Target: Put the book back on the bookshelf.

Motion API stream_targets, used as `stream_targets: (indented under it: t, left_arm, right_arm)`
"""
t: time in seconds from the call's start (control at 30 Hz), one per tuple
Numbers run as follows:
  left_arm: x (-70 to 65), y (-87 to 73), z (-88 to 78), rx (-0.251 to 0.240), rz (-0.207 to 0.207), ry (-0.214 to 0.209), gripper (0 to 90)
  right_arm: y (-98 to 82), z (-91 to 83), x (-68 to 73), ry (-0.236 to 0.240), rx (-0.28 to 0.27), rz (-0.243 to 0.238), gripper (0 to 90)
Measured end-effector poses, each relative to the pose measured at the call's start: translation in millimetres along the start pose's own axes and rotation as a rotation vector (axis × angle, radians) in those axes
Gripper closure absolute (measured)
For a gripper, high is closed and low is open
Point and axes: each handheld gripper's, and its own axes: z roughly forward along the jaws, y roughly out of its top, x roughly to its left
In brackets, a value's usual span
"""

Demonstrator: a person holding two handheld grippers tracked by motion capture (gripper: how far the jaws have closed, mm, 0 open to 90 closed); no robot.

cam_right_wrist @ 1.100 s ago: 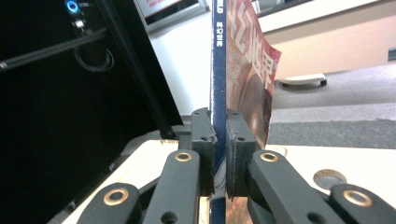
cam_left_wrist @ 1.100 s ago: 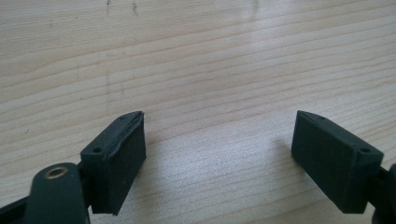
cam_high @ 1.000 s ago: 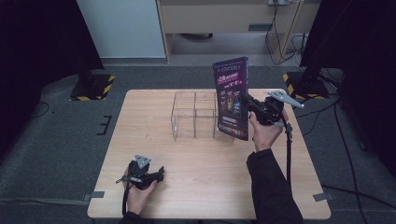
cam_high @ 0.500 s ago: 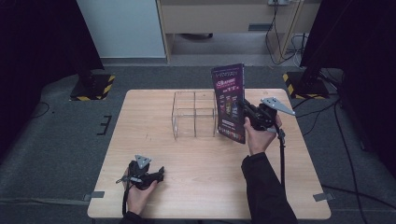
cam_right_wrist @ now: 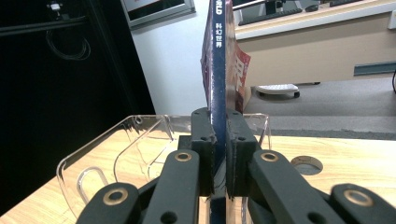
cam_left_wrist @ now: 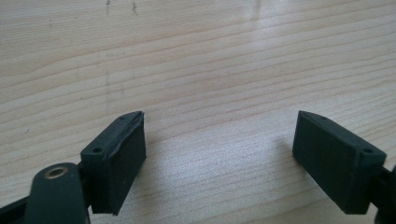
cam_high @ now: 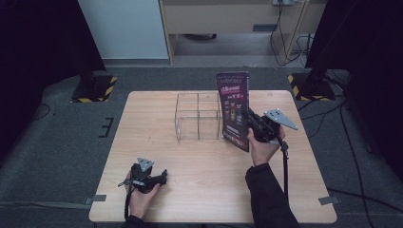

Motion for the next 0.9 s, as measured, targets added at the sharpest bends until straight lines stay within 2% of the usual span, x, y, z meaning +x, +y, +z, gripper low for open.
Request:
stream_targets:
  t: [0.3,0.57,0.9]
  left_arm:
    - [-0.1,0.0,0.0,0.0,0.0,0.001,16.4]
    - [-0.5,-0.1,0.1,-0.002,-0.003,0.002,16.4]
    - [-0.9,-0.1,0.1,-0.002,-0.004,0.004,16.3]
  right_arm:
    - [-10.8,-8.8,2.0,0.009,0.001,-0.045,84.2]
    - [-17.4,-22.5,2.5,0.02,0.01,-0.065,83.4]
    - [-23.8,-48.9,-2.2,0.034,0.077,-0.077,81.2]
